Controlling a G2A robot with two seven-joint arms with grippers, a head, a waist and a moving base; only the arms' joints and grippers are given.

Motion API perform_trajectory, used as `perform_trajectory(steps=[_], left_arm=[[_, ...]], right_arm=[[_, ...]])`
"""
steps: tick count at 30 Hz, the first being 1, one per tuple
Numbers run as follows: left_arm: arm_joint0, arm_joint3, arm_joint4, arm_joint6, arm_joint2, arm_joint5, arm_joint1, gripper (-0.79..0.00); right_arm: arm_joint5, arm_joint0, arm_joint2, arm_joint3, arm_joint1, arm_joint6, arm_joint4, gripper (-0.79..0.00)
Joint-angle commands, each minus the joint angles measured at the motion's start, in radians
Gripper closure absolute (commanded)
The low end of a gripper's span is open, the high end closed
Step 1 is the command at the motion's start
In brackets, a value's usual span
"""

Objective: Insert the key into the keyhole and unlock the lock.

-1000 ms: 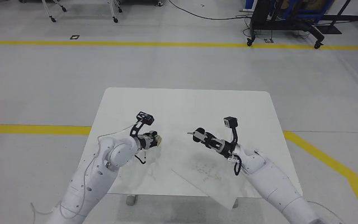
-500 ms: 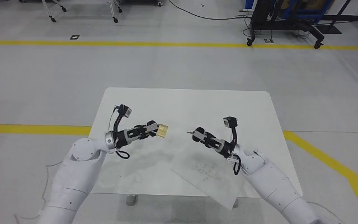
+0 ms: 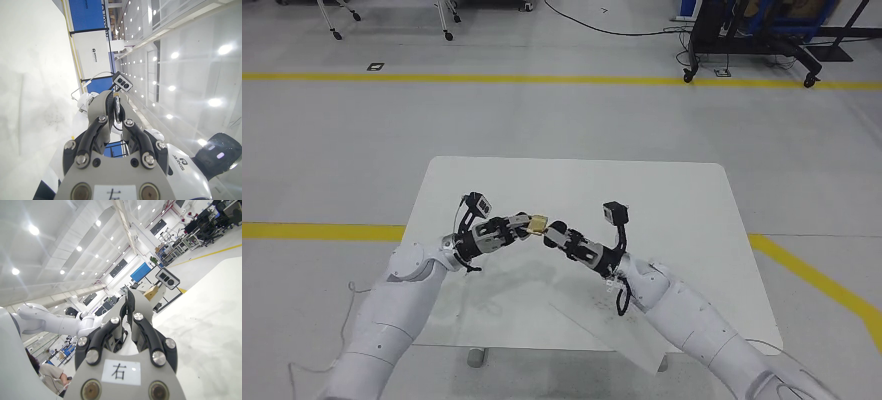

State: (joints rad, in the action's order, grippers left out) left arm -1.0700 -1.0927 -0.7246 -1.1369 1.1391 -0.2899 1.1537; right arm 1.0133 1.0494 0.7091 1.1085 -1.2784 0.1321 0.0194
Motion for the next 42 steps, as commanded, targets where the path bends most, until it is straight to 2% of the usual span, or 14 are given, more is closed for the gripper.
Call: perform_trajectory(steps=[1, 5, 10, 15, 22, 30, 37, 42], left_arm=[[0.007, 0.012, -0.003, -0.006, -0.003, -0.002, 0.002, 0.0], [0.015, 0.025, -0.015, -0.025, -0.008, -0.006, 0.007, 0.0], [0.024, 0.039, -0.021, -0.045, -0.013, -0.013, 0.011, 0.0], [0.028, 0.048, -0.029, -0.066, -0.016, -0.018, 0.014, 0.0], [0.033, 0.042, -0.024, -0.106, -0.017, -0.051, 0.017, 0.0], [0.035, 0.057, -0.057, -0.13, -0.011, -0.049, 0.021, 0.0], [0.035, 0.028, -0.058, -0.231, -0.009, -0.128, 0.022, 0.0], [0.038, 0.03, -0.06, -0.252, -0.012, -0.142, 0.024, 0.0]], right_arm=[[-0.001, -0.003, -0.011, -0.002, -0.01, -0.01, 0.038, 0.0], [-0.001, -0.015, -0.033, -0.019, -0.026, -0.002, 0.079, 0.0], [-0.001, -0.02, -0.009, -0.034, -0.037, -0.078, 0.11, 0.0], [-0.001, -0.006, 0.036, -0.02, -0.038, -0.178, 0.143, 0.0], [-0.001, 0.03, 0.083, 0.04, -0.026, -0.24, 0.15, 0.0], [-0.001, 0.056, 0.101, 0.074, -0.015, -0.252, 0.143, 0.0], [-0.001, 0.05, 0.104, 0.032, -0.024, -0.281, 0.1, 0.0], [-0.001, 0.035, 0.09, 0.009, -0.037, -0.272, 0.092, 0.0]])
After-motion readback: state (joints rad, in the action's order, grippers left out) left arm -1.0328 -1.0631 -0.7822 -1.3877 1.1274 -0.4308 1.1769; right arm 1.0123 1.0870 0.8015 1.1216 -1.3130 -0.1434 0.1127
